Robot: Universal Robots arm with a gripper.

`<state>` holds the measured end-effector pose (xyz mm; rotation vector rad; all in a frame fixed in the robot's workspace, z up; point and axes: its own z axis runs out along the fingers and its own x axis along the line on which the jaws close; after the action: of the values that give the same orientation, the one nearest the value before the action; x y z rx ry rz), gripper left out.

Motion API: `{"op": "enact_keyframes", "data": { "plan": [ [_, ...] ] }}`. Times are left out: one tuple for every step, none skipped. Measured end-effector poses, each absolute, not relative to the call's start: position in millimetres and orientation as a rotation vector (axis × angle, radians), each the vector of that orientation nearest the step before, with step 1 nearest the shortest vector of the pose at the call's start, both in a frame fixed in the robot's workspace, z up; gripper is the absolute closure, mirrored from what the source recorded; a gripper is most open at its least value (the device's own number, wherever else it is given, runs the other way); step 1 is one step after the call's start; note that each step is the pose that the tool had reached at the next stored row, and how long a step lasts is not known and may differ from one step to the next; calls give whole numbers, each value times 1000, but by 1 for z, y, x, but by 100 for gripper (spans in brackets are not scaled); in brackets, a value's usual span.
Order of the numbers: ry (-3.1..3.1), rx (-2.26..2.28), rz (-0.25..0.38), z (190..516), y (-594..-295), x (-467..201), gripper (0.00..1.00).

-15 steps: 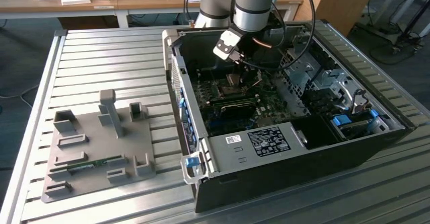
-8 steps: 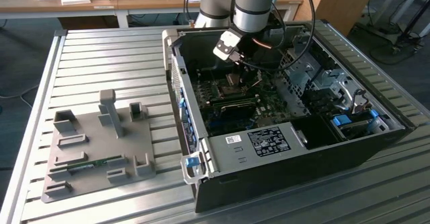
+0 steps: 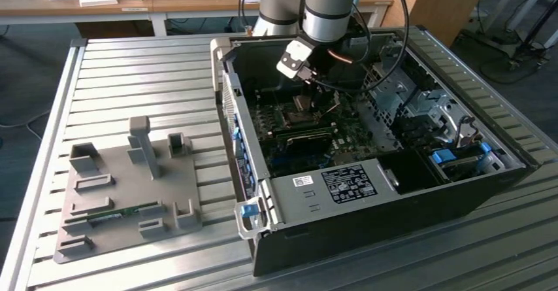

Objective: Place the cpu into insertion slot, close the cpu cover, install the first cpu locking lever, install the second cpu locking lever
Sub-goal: 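Place the cpu into insertion slot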

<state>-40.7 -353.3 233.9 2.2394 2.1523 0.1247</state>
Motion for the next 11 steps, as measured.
{"op": "enact_keyframes", "data": {
  "plan": [
    [2154, 2238, 125, 234, -353, -41, 46],
    [2154, 2237, 125, 234, -353, -41, 46],
    [2155, 2237, 125, 234, -353, -41, 46],
    [2155, 2237, 125, 234, -353, -41, 46],
    [2155, 2237, 125, 234, -353, -41, 46],
    [2155, 2237, 125, 234, -353, -41, 46],
    [2155, 2237, 125, 234, -353, -41, 46],
    [2155, 2237, 125, 234, -353, -42, 46],
    [2155, 2237, 125, 234, -353, -42, 46],
    [2155, 2237, 125, 234, -353, -43, 46],
    [2155, 2237, 125, 234, -353, -44, 46]
  ]
}}
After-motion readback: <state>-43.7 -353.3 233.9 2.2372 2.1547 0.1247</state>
